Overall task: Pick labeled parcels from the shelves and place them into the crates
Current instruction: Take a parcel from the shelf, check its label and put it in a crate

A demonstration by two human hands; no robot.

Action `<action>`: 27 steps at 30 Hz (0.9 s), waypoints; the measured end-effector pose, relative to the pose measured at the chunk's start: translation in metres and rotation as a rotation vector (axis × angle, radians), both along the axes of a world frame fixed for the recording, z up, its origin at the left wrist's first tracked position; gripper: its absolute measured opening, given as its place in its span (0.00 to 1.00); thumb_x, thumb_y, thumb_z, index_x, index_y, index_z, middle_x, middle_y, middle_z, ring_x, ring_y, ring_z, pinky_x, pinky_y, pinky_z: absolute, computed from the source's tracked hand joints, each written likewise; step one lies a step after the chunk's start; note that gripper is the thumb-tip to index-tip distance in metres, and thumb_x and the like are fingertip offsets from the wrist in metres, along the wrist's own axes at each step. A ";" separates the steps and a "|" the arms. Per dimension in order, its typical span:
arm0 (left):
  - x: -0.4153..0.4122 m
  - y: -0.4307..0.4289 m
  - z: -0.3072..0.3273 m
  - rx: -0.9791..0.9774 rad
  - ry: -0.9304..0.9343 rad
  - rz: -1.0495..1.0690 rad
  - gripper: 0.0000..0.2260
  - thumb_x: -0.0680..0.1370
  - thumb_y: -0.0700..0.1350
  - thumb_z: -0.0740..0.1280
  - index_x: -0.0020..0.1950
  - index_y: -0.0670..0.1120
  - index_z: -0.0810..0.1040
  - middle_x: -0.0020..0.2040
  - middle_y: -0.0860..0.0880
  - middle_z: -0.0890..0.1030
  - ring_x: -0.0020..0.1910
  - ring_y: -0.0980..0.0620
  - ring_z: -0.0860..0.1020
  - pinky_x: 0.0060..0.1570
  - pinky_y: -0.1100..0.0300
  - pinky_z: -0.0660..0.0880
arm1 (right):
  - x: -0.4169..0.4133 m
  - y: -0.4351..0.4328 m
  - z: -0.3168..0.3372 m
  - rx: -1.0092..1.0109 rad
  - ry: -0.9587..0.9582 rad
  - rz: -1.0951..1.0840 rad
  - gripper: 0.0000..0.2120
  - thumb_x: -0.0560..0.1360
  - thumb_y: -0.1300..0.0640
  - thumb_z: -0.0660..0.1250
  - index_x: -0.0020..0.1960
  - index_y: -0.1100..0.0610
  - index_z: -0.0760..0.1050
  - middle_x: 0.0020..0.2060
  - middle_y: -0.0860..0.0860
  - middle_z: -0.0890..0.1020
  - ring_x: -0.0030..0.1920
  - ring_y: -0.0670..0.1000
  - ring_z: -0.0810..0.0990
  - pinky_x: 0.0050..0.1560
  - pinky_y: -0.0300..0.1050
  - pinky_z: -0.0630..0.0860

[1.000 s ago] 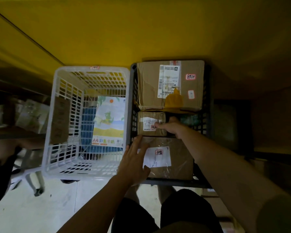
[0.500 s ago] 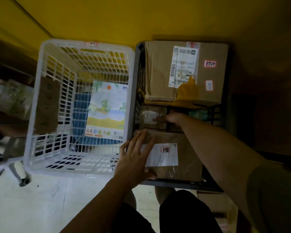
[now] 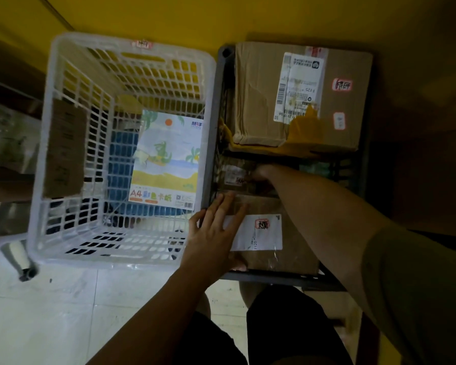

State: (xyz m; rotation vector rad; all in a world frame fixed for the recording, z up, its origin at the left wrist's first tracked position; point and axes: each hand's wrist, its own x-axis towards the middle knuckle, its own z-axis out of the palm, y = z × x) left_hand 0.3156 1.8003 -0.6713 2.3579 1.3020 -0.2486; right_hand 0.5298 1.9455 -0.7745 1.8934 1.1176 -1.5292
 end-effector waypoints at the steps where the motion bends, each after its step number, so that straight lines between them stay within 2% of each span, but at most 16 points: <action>1: 0.002 0.000 0.001 -0.012 0.026 -0.012 0.62 0.57 0.77 0.73 0.83 0.54 0.52 0.82 0.43 0.52 0.80 0.43 0.52 0.71 0.43 0.58 | -0.002 -0.001 0.005 0.013 0.001 0.025 0.29 0.82 0.44 0.64 0.76 0.59 0.67 0.73 0.62 0.70 0.69 0.64 0.73 0.70 0.59 0.70; 3: 0.003 0.001 0.002 -0.029 0.023 0.001 0.61 0.58 0.76 0.74 0.82 0.54 0.51 0.82 0.42 0.50 0.80 0.43 0.50 0.71 0.42 0.58 | -0.001 -0.004 0.013 0.047 -0.007 0.075 0.33 0.81 0.40 0.63 0.79 0.57 0.63 0.76 0.60 0.67 0.70 0.63 0.71 0.71 0.58 0.68; 4: 0.005 0.002 0.003 -0.036 0.027 -0.004 0.61 0.60 0.75 0.74 0.83 0.55 0.48 0.83 0.43 0.47 0.81 0.43 0.47 0.72 0.42 0.54 | 0.001 -0.006 0.020 0.076 -0.012 0.088 0.33 0.81 0.38 0.62 0.79 0.56 0.63 0.76 0.59 0.67 0.70 0.63 0.71 0.71 0.58 0.68; 7: 0.010 0.009 0.016 -0.128 0.091 -0.041 0.56 0.67 0.73 0.71 0.82 0.56 0.41 0.83 0.44 0.40 0.81 0.44 0.39 0.73 0.44 0.44 | 0.003 -0.016 0.041 0.146 -0.018 0.120 0.28 0.82 0.39 0.60 0.75 0.56 0.69 0.70 0.59 0.73 0.65 0.63 0.74 0.68 0.58 0.71; 10: 0.016 0.016 0.032 -0.141 0.061 -0.008 0.46 0.72 0.66 0.71 0.82 0.57 0.50 0.83 0.44 0.46 0.81 0.43 0.46 0.75 0.42 0.51 | 0.011 -0.026 0.069 0.200 -0.032 0.118 0.18 0.85 0.51 0.57 0.69 0.60 0.73 0.60 0.63 0.77 0.57 0.63 0.77 0.64 0.59 0.75; 12: 0.018 0.027 0.041 -0.143 0.035 0.020 0.37 0.75 0.57 0.72 0.80 0.57 0.57 0.81 0.45 0.53 0.80 0.43 0.53 0.74 0.42 0.57 | 0.015 -0.033 0.090 0.240 -0.042 0.149 0.17 0.85 0.56 0.55 0.69 0.62 0.72 0.60 0.64 0.77 0.57 0.63 0.77 0.61 0.56 0.75; 15: 0.015 0.041 0.057 -0.192 0.061 -0.040 0.32 0.75 0.50 0.71 0.77 0.52 0.62 0.78 0.46 0.58 0.78 0.43 0.57 0.72 0.41 0.61 | 0.018 -0.058 0.130 0.379 -0.005 0.200 0.18 0.86 0.52 0.54 0.70 0.60 0.71 0.64 0.62 0.76 0.62 0.61 0.77 0.61 0.52 0.73; 19: 0.008 0.049 0.079 -0.198 0.109 -0.125 0.33 0.77 0.51 0.70 0.78 0.48 0.59 0.78 0.46 0.59 0.78 0.44 0.56 0.71 0.41 0.62 | 0.023 -0.092 0.163 0.507 -0.046 0.341 0.16 0.84 0.49 0.59 0.67 0.57 0.70 0.61 0.58 0.78 0.56 0.57 0.79 0.55 0.51 0.76; 21: 0.006 0.056 0.092 -0.148 0.149 -0.200 0.35 0.77 0.52 0.70 0.79 0.47 0.57 0.79 0.45 0.58 0.79 0.44 0.56 0.72 0.41 0.62 | 0.023 -0.109 0.178 0.534 -0.101 0.358 0.22 0.82 0.48 0.62 0.72 0.56 0.65 0.68 0.57 0.74 0.64 0.58 0.75 0.62 0.53 0.74; 23: 0.004 0.068 0.108 -0.125 0.203 -0.278 0.38 0.78 0.53 0.69 0.81 0.48 0.53 0.80 0.44 0.55 0.81 0.43 0.52 0.73 0.37 0.60 | 0.020 -0.121 0.191 0.551 -0.151 0.345 0.30 0.82 0.46 0.62 0.78 0.56 0.59 0.76 0.57 0.65 0.75 0.59 0.64 0.72 0.60 0.67; 25: 0.000 0.086 0.131 -0.082 0.232 -0.338 0.39 0.78 0.54 0.69 0.82 0.48 0.51 0.81 0.45 0.53 0.81 0.43 0.49 0.74 0.35 0.58 | 0.018 -0.131 0.209 0.536 -0.203 0.361 0.35 0.81 0.47 0.63 0.82 0.57 0.52 0.81 0.56 0.56 0.80 0.58 0.54 0.77 0.62 0.59; 27: -0.004 0.105 0.159 -0.029 0.240 -0.397 0.38 0.80 0.52 0.67 0.83 0.47 0.50 0.82 0.45 0.51 0.82 0.43 0.47 0.74 0.34 0.57 | 0.018 -0.139 0.233 0.522 -0.244 0.351 0.37 0.81 0.51 0.64 0.83 0.58 0.48 0.82 0.55 0.51 0.81 0.57 0.49 0.78 0.63 0.54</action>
